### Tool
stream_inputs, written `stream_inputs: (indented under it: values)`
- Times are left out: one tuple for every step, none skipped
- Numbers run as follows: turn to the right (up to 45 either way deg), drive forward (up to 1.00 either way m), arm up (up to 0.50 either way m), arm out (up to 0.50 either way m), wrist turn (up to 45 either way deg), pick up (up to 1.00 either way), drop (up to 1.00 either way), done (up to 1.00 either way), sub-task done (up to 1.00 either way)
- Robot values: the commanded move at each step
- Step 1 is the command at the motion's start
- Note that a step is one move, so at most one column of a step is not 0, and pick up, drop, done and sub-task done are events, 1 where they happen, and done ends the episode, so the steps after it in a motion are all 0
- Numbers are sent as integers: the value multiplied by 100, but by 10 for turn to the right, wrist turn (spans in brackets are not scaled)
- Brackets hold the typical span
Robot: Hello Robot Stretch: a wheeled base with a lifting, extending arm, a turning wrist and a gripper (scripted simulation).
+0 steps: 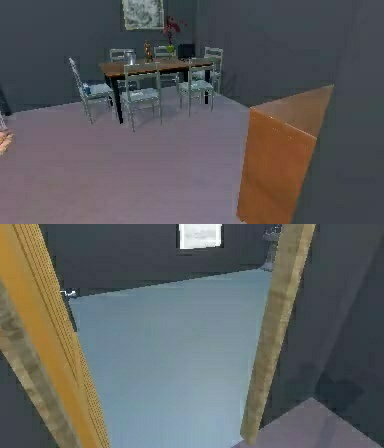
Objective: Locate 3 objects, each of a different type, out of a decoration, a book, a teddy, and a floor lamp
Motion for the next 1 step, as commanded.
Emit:
stream_inputs:
  values:
    - [-450,0,0,0,0,0,0,0,0]
